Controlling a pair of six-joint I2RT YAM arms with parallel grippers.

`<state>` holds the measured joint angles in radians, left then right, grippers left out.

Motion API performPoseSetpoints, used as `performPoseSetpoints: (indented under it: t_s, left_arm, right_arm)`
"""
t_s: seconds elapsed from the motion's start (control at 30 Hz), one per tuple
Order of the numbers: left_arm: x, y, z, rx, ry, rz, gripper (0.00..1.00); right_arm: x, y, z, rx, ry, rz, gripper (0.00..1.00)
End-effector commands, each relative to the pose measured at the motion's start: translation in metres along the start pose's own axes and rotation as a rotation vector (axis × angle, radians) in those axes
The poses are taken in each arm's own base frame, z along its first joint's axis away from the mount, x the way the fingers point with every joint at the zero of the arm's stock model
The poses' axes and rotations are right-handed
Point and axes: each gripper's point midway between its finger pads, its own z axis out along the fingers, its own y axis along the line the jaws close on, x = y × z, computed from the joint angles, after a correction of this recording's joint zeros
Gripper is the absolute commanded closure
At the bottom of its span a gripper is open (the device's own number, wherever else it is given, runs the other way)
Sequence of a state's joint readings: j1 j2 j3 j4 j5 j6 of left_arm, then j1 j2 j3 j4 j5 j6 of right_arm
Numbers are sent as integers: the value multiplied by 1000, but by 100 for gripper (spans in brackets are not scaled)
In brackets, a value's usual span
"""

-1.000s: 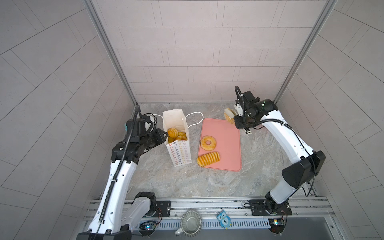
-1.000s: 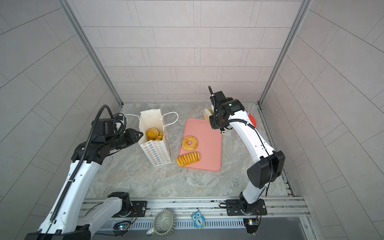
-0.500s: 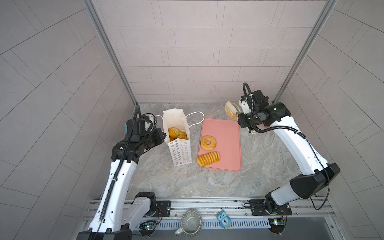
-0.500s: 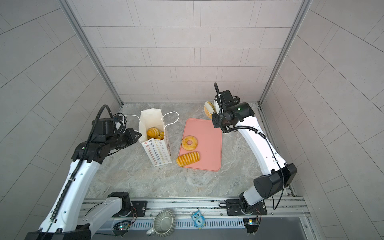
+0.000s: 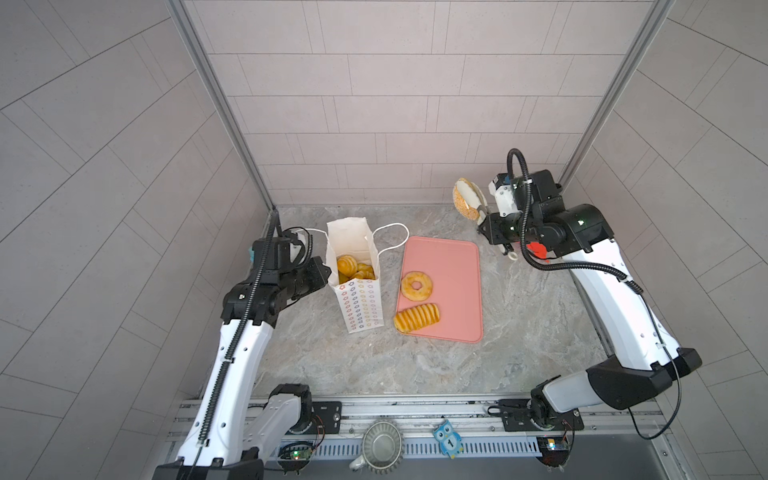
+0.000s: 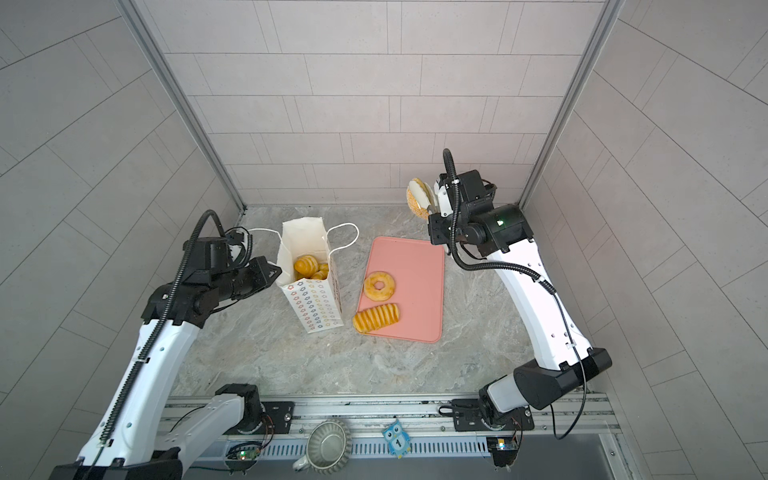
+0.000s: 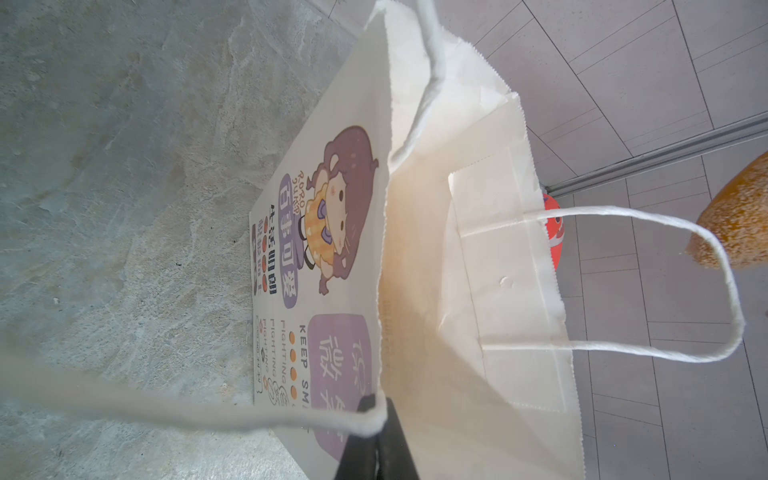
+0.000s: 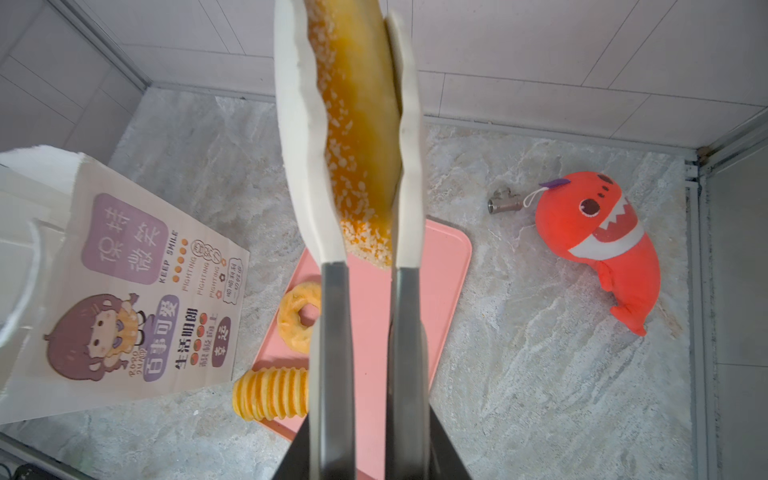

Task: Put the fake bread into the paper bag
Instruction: 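Carry the sugared bun in the tong over the bag opening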

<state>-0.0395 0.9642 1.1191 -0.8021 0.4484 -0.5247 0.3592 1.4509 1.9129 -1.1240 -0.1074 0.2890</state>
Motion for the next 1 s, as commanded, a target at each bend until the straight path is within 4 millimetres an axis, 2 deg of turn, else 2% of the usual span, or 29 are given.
performPoseSetpoints:
  t_s: [0.0,0.57,0.73,0.97]
  left_arm:
    - [-6,-6,-10,11,-28,14,95]
    - [-6,-5,-11,2,-30,12,95]
    - [-6,-5,-12,1,-33,14,95]
    - [-5,-4,-14,-2,-36,11,95]
  right_arm:
    - [-22,14,-28,-81,-112,24,70]
    - [-44,56,-62,-295,-208,46,70]
    - [-42,78,-65,-358,-199,28,70]
    - [-35,119,-66,-414,-182,-42,70]
